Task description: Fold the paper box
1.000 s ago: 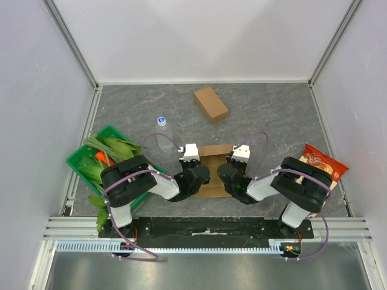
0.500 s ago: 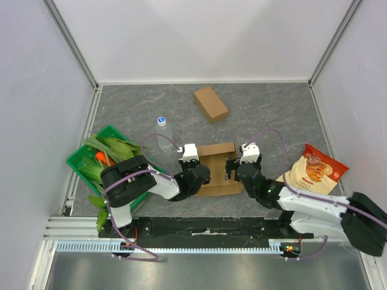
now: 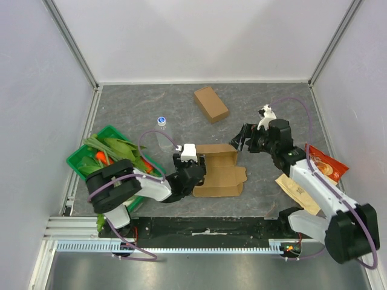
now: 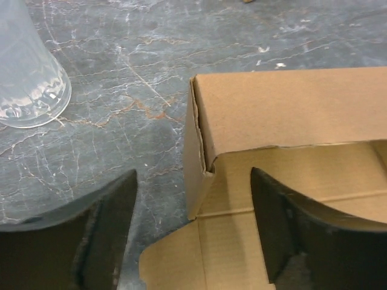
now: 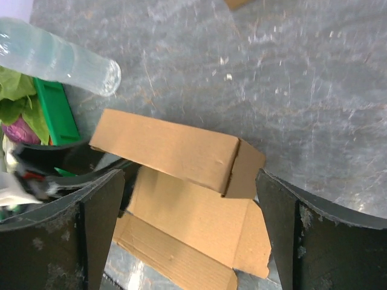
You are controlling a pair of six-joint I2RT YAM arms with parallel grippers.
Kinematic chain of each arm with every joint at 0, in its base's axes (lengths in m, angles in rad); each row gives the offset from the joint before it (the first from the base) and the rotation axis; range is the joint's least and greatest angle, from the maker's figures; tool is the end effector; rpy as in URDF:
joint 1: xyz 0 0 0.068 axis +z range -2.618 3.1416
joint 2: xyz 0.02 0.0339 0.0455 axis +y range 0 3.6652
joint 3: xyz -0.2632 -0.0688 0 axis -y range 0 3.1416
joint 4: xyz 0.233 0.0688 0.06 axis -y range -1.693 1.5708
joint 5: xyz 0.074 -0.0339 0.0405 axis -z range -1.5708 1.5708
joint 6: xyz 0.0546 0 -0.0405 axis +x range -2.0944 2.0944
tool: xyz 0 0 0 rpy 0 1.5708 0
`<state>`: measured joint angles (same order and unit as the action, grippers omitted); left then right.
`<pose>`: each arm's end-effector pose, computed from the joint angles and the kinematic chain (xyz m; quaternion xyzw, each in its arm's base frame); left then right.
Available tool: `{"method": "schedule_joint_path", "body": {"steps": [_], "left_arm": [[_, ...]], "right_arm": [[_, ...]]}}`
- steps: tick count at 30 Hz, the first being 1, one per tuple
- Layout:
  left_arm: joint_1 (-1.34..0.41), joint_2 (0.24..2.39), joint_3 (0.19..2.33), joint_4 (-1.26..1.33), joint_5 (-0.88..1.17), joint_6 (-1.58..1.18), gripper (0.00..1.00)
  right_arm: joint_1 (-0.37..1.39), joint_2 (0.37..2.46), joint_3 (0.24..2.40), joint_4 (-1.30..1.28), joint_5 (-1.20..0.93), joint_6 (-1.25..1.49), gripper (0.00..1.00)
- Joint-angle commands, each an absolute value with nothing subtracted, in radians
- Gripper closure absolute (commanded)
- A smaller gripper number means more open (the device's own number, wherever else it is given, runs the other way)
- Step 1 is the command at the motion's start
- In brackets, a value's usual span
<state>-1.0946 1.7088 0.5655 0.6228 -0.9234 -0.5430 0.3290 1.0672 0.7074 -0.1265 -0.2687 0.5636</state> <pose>0.1763 -0.2468 0.1339 -0.0039 0.8062 -0.0645 0.5881 0.2264 0.0926 0.2590 0.0307 0.8511 0.3242 0.4118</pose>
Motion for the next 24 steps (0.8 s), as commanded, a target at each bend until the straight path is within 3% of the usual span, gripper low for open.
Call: {"method": "schedule_joint_path", "body": {"steps": [1,8,13,20,24], "left_arm": [[-1.094,1.518,0.509,0.612,-0.804,-0.494,0.15],[-1.030,1.153,0.538,0.185,-0.422,-0.567,0.11],[-0.795,1.132,0.678,-0.049,-0.007,-0.643,0.12],[-0.709,1.302,0.791,-0.025,0.057,-0.667,0.17],[-0.696,1.370,0.802,-0.003,0.034,-0.680,0.30]], "right_arm": [[0.267,1.181,0.736,-0.150,-0.509,0.546,0.04],[0.206,1.265,0.752,-0.089,-0.592,0.555,0.10],[0.167,1.301,0.709,0.021,-0.638,0.578,0.14],[0.167,1.351,0.669,0.135,-0.690,0.612,0.23],[0.167,1.371,0.649,0.156,-0.683,0.600,0.28]]}}
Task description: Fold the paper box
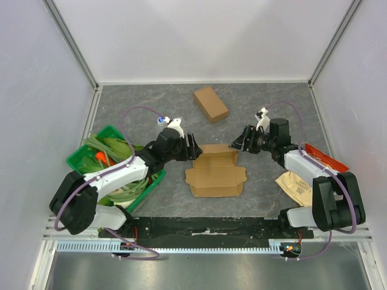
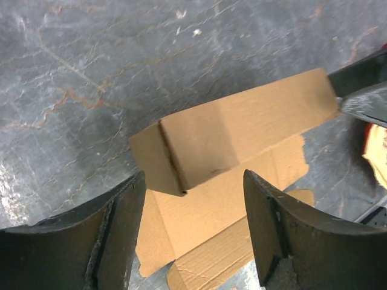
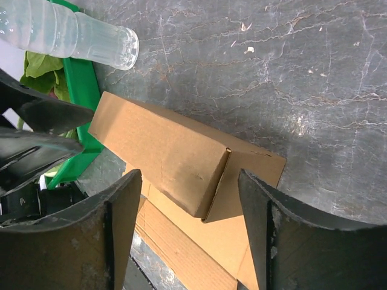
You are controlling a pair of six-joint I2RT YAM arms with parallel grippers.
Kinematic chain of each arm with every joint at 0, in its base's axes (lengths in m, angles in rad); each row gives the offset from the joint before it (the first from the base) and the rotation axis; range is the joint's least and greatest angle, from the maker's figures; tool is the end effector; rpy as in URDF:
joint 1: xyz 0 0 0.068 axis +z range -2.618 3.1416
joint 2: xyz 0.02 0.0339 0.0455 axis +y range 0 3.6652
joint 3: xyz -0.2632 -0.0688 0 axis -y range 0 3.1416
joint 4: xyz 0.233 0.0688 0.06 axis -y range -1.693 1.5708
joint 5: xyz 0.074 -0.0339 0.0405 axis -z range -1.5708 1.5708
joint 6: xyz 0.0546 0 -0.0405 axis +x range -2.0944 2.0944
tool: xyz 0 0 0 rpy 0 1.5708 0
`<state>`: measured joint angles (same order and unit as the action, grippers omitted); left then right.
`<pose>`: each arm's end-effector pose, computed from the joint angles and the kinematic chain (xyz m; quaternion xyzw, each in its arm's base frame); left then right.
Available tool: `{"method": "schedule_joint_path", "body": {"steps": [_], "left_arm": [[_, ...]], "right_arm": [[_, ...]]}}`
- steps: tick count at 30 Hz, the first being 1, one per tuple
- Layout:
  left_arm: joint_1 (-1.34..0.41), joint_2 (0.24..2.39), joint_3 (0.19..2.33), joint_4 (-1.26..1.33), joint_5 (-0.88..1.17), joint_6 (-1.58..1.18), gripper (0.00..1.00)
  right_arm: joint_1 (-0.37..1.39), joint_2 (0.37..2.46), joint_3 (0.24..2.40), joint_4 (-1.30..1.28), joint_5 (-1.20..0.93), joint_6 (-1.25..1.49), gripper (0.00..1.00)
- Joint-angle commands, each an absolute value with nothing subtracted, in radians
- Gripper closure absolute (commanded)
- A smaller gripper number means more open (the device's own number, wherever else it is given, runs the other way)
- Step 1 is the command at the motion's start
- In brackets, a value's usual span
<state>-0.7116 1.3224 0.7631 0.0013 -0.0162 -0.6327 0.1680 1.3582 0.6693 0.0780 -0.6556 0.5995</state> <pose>0.2230 -0.1911 0.2278 0.0306 0.8739 -0.2965 0.3839 0.2691 0.0794 0.2017 0.0346 0.8521 0.4285 0.2984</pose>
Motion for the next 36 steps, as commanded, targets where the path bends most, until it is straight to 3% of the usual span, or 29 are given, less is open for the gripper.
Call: {"method": "schedule_joint_path", "body": {"steps": [1,3,11,15,19,21,22,25,26,27,30,35,36], "left_arm": [[-0.696,1.391,0.801,0.023,0.040,-0.677,0.33],[-0.696,1.408,0.793,0.049,0.051,-0.677,0.41],[-0.696,1.442,0.701,0.130,0.029,-0.673,0.58],[-0.696,1.448,0.678,0.146,0.028,-0.666,0.62],[-0.698,1.414,0.667,0.144,0.025,-0.649,0.62],[-0.698,1.390,0.670,0.137,0.026,-0.625,0.58],[-0.698,1.361,0.672,0.132,0.029,-0.617,0.55],[-0.698,1.280,0.678,0.107,0.052,-0.580,0.39],[-0.698,1.258,0.684,0.086,0.057,-0.571,0.34],[-0.698,1.238,0.683,0.078,0.070,-0.557,0.32],[-0.698,1.145,0.673,0.040,0.078,-0.548,0.30],[-0.698,1.033,0.617,0.003,0.116,-0.569,0.34],[-0.696,1.020,0.606,-0.030,0.141,-0.592,0.35]], "right_arm": [[0.167,1.373,0.644,0.156,-0.677,0.594,0.30],[0.167,1.382,0.640,0.156,-0.676,0.588,0.34],[0.167,1.374,0.525,0.253,-0.677,0.606,0.58],[0.167,1.371,0.453,0.307,-0.631,0.613,0.77],[0.170,1.350,0.387,0.354,-0.626,0.626,0.80],[0.170,1.309,0.396,0.309,-0.627,0.621,0.80],[0.170,1.292,0.420,0.287,-0.635,0.608,0.80],[0.169,1.240,0.544,0.074,-0.586,0.483,0.66],[0.170,1.227,0.583,-0.084,-0.563,0.441,0.53],[0.170,1.223,0.621,-0.153,-0.533,0.396,0.45],[0.196,1.178,0.725,-0.304,-0.415,0.305,0.28],[0.473,1.143,0.899,-0.478,-0.119,0.235,0.21],[0.538,1.144,0.917,-0.504,0.052,0.189,0.20]]}}
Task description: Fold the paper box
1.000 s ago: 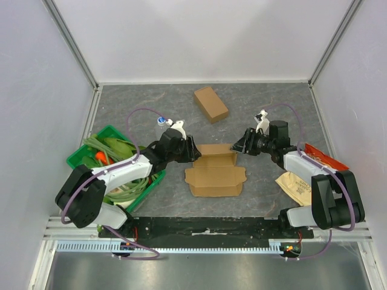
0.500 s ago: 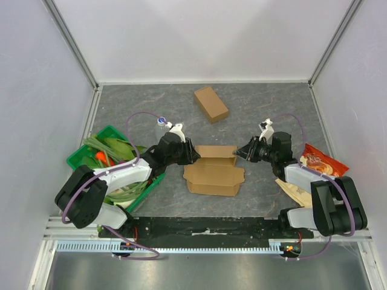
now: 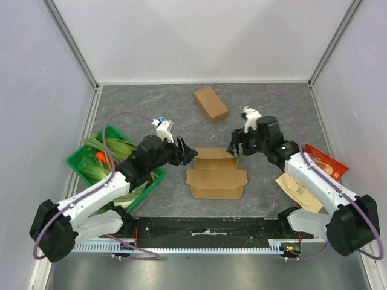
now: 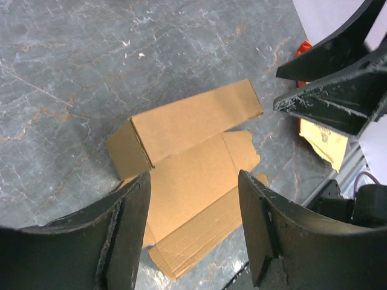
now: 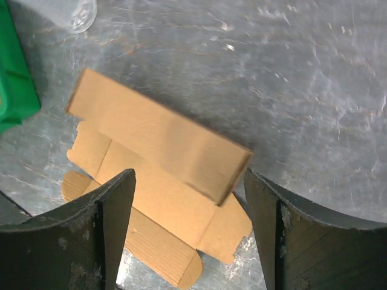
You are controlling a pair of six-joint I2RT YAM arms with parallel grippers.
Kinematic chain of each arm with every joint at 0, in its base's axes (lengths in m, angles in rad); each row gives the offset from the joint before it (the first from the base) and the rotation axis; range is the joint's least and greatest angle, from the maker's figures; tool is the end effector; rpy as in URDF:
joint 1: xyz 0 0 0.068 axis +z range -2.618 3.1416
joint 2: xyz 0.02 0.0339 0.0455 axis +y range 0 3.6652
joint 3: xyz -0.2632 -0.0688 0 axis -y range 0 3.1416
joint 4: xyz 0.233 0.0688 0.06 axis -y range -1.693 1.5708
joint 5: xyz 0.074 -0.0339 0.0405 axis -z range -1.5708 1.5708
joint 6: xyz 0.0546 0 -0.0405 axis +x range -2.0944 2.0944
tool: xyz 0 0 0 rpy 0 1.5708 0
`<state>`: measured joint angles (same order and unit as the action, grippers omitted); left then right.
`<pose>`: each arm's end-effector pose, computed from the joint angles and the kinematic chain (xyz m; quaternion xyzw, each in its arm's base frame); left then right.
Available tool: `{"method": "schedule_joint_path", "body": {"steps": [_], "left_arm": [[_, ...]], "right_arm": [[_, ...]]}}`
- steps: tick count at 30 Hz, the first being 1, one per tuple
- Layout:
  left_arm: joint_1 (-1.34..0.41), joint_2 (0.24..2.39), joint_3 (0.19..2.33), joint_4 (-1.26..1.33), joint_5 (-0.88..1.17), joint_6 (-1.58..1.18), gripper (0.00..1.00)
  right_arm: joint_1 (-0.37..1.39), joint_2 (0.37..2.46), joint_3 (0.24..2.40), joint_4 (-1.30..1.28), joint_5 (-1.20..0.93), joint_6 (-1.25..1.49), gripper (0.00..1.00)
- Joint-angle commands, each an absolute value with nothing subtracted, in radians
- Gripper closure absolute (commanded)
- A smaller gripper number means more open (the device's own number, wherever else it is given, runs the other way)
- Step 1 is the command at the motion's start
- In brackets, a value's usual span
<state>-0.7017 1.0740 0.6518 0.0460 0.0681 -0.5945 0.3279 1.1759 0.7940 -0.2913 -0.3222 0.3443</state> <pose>0.1894 -0.1650 0.2569 0.0634 0.8242 -0.3618 0.4311 0.2365 0.0987 0.2469 -0.0623 0.8898 0.2777 0.3566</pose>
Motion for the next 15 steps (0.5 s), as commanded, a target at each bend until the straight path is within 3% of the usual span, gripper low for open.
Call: {"method": "schedule_joint_path", "body": {"steps": [1,4,6,9,10,15], "left_arm": [[-0.698,1.002,0.577,-0.034,0.153,-0.606,0.35],[-0.698,0.925,0.522,-0.060,0.178,-0.652,0.37],[-0.698,0.887,0.503,-0.084,0.178,-0.692,0.38],[-0.698,0.861,0.482,-0.143,0.173,-0.732,0.39],[-0.698,0.841,0.470,-0.150,0.167,-0.741,0.39],[-0.698,0.749,0.436,-0.270,0.004,-0.870,0.41]], "right_arm": [[0.657,1.147,0.945,-0.526,0.140,0.178,0.20],[0.759,1.152,0.965,-0.590,0.356,0.274,0.19],[0.765,1.126,0.950,-0.608,0.193,0.360,0.20],[0.924,1.089,0.841,-0.500,0.040,0.357,0.22],[1.077,1.092,0.824,-0.499,0.161,0.350,0.22],[1.391,1.250,0.862,-0.543,0.521,0.331,0.21]]}}
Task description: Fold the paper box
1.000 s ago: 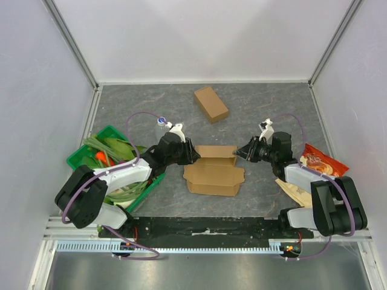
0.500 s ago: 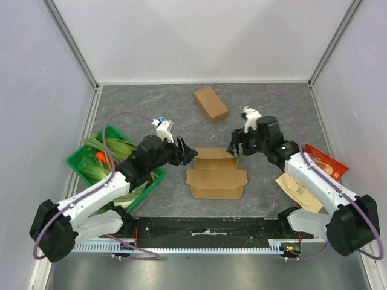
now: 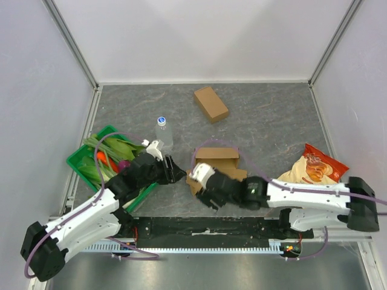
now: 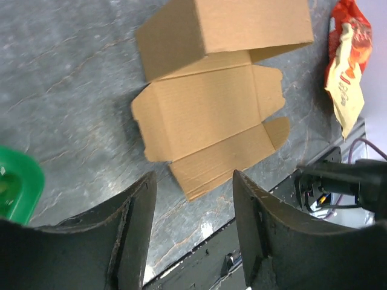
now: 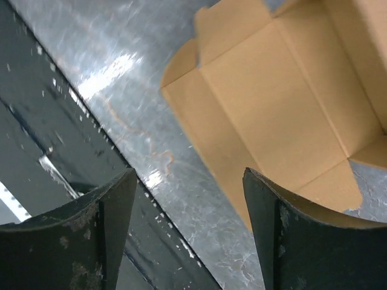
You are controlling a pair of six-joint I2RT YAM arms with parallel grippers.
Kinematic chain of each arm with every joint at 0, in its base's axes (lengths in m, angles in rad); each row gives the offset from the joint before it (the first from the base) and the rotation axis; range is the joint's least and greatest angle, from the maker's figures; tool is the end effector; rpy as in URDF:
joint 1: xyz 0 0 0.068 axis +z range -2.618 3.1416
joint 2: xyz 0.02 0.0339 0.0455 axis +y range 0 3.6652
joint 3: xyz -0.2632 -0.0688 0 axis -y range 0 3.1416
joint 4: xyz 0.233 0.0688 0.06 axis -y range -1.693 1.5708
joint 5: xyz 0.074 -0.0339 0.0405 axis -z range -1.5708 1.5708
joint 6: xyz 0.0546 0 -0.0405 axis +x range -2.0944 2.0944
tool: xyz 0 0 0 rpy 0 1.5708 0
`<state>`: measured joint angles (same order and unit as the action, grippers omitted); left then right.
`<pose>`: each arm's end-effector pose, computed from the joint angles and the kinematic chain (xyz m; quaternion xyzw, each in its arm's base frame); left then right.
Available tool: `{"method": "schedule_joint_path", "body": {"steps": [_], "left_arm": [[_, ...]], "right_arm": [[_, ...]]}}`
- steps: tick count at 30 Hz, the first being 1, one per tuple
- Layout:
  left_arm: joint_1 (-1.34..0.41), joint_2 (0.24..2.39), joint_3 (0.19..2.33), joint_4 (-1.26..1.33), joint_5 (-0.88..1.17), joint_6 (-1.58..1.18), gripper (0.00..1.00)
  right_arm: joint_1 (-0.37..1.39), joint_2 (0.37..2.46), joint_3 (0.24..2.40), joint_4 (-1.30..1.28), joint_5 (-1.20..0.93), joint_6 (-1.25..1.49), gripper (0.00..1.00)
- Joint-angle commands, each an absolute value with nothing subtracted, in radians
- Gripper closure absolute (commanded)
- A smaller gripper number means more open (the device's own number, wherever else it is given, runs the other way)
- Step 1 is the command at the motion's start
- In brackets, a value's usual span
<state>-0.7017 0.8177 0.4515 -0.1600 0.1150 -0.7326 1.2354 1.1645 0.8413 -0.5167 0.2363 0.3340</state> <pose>0.1410 -0.1274 0.2137 0.0153 0.8656 -0.3649 0.3426 0.0913 0.2232 0.2435 -0.3661 0.8532 0.1729 0.3289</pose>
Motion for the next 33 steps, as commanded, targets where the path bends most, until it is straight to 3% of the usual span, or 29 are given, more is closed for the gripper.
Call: {"method": "schedule_joint_path", "body": {"steps": [1,5,14,22,25,30,33], "left_arm": [[-0.698,0.720,0.440,-0.303,-0.044,-0.885,0.41],[-0.698,0.648,0.457,-0.419,-0.141,-0.948,0.42],[-0.698,0.479,0.497,-0.607,-0.251,-1.015,0.42],[-0.696,0.408,0.523,-0.675,-0.284,-1.034,0.42],[-0.696,0.400,0.535,-0.695,-0.298,-1.040,0.42],[-0.698,0.388,0.574,-0.732,-0.348,-1.026,0.42],[-0.696,0.341,0.586,-0.710,-0.367,-1.020,0.43]], "right_arm": [[1.458,1.276,0.873,-0.549,0.579,0.331,0.22],[1.577,1.479,0.931,-0.581,0.855,0.333,0.24],[1.623,1.787,1.025,-0.601,0.988,0.239,0.34],[1.618,1.902,0.991,-0.505,1.079,0.155,0.41],[1.594,1.974,1.015,-0.511,1.159,0.152,0.62],[1.563,1.947,1.019,-0.482,1.203,0.164,0.77],[1.557,1.861,1.008,-0.480,1.190,0.167,0.94]]}}
